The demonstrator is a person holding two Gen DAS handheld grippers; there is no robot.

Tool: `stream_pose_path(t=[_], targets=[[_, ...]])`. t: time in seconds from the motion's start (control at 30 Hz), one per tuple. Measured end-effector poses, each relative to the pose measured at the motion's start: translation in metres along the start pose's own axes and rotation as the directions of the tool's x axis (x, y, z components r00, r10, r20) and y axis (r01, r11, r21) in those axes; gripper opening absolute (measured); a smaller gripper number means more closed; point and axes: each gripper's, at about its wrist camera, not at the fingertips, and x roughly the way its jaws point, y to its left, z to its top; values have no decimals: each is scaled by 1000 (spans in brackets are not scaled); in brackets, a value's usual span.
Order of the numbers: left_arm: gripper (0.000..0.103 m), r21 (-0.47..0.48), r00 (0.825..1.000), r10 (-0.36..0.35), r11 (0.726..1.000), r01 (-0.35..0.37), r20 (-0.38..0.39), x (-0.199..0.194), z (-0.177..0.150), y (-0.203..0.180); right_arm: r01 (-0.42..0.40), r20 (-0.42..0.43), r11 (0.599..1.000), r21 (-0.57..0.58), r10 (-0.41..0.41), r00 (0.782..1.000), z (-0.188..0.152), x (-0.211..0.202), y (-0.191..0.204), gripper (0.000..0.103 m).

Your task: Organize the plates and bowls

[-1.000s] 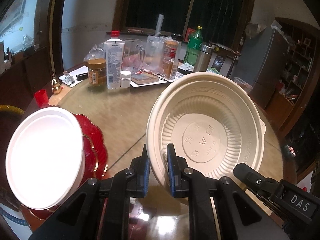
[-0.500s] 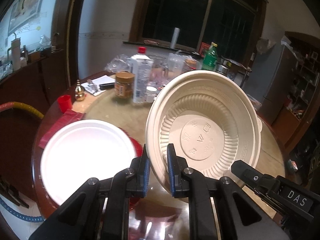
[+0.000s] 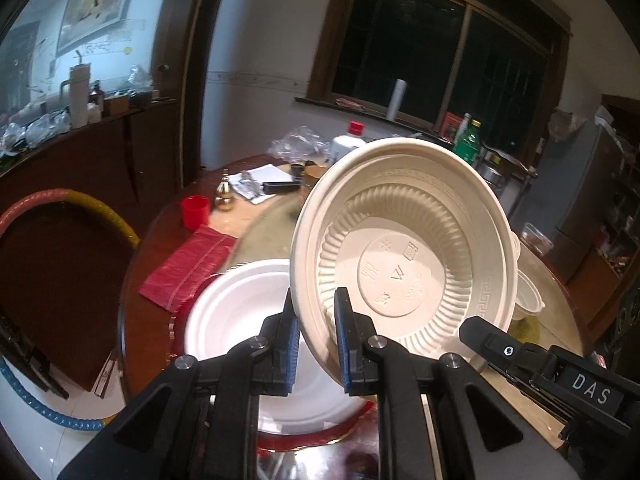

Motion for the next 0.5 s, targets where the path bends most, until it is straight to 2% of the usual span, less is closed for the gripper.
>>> stream_pose_path(t=[0.5], targets=[[15, -42, 997, 74, 996, -74, 0, -10, -1, 36, -53, -89, 997, -50, 48, 995, -8, 31, 31, 11]])
